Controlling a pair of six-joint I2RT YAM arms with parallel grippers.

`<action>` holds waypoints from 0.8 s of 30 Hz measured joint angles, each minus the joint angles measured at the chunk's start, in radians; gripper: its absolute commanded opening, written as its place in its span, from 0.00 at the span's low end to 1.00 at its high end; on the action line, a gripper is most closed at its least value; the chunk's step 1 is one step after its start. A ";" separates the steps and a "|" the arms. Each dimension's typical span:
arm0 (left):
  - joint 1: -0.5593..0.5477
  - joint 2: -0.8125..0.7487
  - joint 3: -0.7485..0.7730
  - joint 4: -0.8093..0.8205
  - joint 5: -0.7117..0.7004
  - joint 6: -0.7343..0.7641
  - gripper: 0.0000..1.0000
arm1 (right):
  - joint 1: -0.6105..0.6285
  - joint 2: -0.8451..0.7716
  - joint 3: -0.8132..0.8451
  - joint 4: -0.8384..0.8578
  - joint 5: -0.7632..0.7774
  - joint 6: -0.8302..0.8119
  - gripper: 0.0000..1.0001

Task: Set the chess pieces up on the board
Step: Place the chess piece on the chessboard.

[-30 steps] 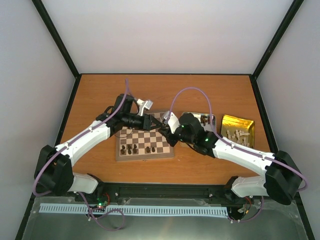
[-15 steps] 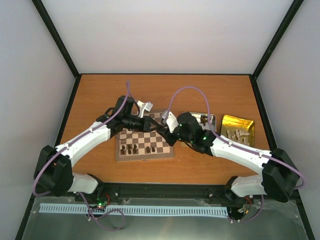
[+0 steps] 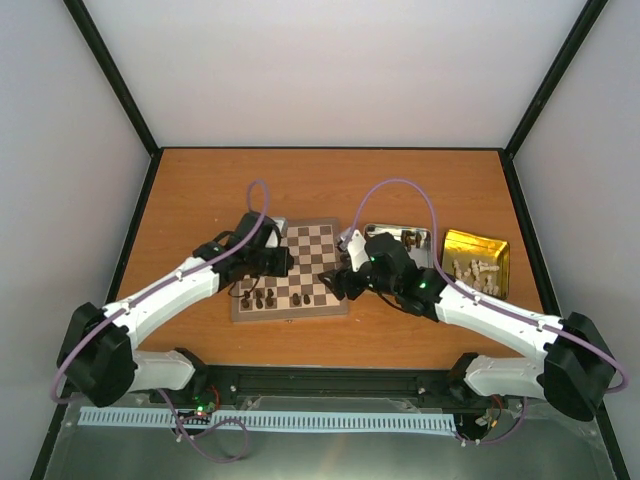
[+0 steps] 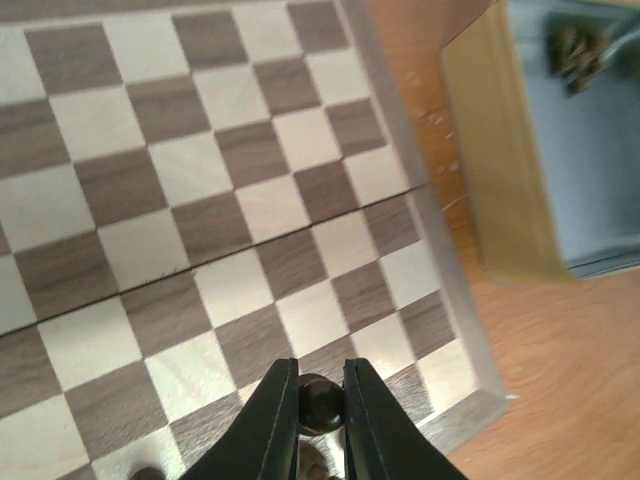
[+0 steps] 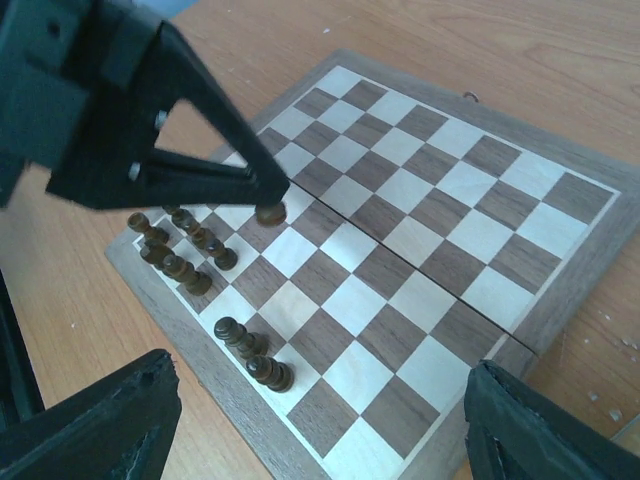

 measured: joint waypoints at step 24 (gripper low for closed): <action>-0.073 0.089 -0.134 -0.021 -0.151 0.000 0.09 | 0.000 0.016 -0.029 -0.005 0.094 0.116 0.78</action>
